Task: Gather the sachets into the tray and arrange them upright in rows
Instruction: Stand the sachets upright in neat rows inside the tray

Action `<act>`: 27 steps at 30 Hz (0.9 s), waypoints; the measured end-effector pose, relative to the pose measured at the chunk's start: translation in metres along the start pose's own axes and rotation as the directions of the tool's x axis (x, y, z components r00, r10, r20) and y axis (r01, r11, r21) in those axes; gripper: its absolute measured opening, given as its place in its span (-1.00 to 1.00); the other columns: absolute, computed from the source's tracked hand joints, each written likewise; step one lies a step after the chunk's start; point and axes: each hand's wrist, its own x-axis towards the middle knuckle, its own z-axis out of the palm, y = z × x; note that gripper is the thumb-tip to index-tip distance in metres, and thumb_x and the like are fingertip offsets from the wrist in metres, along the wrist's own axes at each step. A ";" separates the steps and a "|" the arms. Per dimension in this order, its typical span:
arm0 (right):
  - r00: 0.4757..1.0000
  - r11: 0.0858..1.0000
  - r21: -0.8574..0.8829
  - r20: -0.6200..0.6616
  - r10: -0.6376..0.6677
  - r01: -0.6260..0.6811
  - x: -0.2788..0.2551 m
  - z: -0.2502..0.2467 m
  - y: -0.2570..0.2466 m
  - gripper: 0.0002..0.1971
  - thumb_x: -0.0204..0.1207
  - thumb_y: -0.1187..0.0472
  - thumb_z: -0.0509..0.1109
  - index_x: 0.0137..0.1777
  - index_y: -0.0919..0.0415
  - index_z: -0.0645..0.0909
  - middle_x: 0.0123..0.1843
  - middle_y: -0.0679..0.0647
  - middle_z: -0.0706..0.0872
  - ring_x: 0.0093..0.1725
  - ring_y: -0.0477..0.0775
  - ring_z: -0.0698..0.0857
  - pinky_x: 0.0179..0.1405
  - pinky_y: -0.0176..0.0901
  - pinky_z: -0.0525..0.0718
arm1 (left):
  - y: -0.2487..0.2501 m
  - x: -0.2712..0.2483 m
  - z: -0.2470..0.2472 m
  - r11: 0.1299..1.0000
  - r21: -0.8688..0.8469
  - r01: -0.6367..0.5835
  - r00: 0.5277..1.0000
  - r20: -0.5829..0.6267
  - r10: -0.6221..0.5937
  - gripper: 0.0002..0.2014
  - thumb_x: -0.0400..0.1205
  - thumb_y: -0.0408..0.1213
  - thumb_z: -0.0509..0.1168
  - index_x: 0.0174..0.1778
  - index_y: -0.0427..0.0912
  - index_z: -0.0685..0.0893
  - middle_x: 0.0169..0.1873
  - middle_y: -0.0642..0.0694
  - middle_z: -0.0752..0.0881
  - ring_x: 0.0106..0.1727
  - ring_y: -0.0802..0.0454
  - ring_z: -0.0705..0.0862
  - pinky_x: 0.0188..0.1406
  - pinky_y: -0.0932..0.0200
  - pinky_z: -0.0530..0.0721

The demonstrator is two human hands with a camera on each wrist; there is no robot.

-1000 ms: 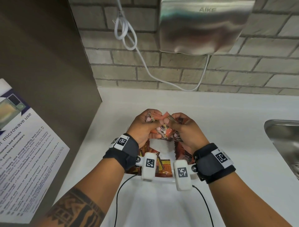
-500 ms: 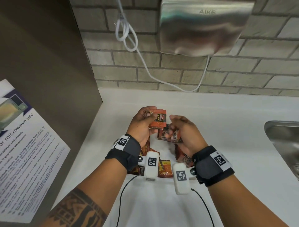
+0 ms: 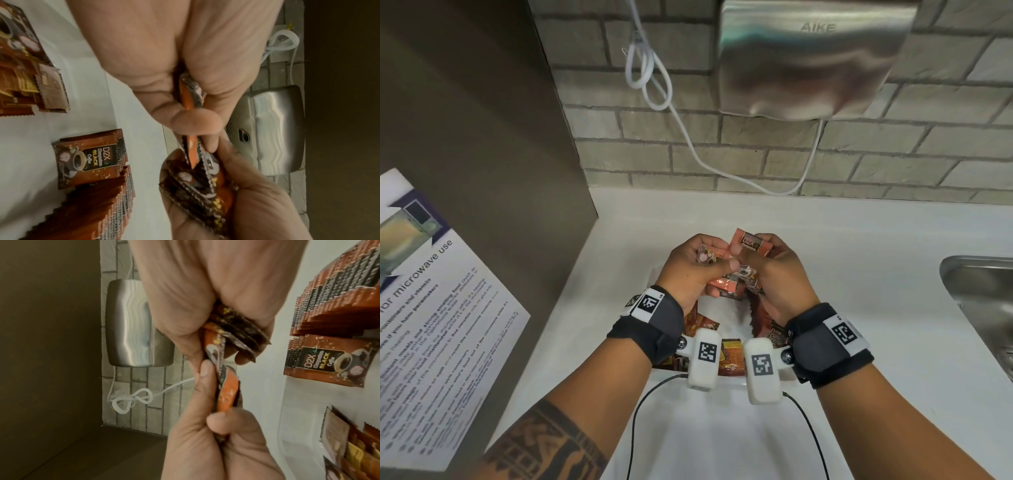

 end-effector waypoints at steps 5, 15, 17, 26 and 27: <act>0.998 0.999 0.037 -0.065 -0.001 0.003 0.000 -0.002 0.000 -0.67 0.49 0.56 0.40 0.24 0.40 0.55 0.12 0.40 0.79 0.12 0.41 0.80 0.20 0.39 0.74 | 0.005 0.002 -0.003 0.996 -0.078 0.036 0.999 0.017 -0.034 -0.80 0.67 -0.53 0.34 0.08 -0.14 0.69 0.02 -0.27 0.78 -0.25 -0.12 0.77 -0.53 0.20 0.71; 0.996 0.979 -0.201 0.077 0.054 -0.037 -0.007 -0.003 0.008 -0.79 0.52 0.33 0.57 0.12 0.31 0.69 -0.21 0.22 0.82 -0.25 0.18 0.76 -0.07 0.14 0.77 | 0.003 0.008 -0.008 0.996 -0.084 -0.009 1.000 -0.018 0.007 -0.76 0.73 -0.48 0.28 0.11 -0.04 0.70 0.01 -0.17 0.79 -0.23 -0.03 0.75 -0.58 0.24 0.63; 0.996 0.985 -0.161 0.062 0.072 -0.061 -0.005 -0.004 0.006 -0.78 0.53 0.39 0.54 0.15 0.37 0.67 -0.22 0.22 0.80 -0.29 0.15 0.74 -0.20 0.06 0.78 | 0.002 0.008 -0.012 1.000 -0.019 -0.024 0.998 -0.059 0.023 -0.84 0.74 -0.38 0.31 0.07 -0.02 0.73 -0.11 -0.06 0.79 -0.22 0.00 0.70 -0.60 0.25 0.55; 0.999 0.999 -0.030 -0.022 -0.030 0.029 0.001 0.000 0.000 -0.67 0.47 0.39 0.59 0.20 0.25 0.64 -0.10 0.13 0.82 -0.06 0.23 0.84 0.14 0.27 0.77 | 0.004 0.004 -0.006 0.999 0.005 -0.033 0.999 -0.008 0.033 -0.62 0.50 -0.55 0.54 0.11 -0.10 0.64 -0.02 -0.18 0.84 -0.23 -0.01 0.76 -0.58 0.27 0.57; 1.000 1.000 -0.020 0.001 -0.016 0.016 0.000 0.002 0.003 -0.61 0.43 0.39 0.62 0.22 0.26 0.63 -0.01 0.17 0.83 0.06 0.32 0.83 0.21 0.35 0.74 | 0.004 0.004 -0.005 0.999 -0.003 -0.039 0.999 -0.005 0.039 -0.62 0.50 -0.56 0.54 0.12 -0.11 0.64 -0.01 -0.18 0.84 -0.23 0.00 0.77 -0.56 0.26 0.59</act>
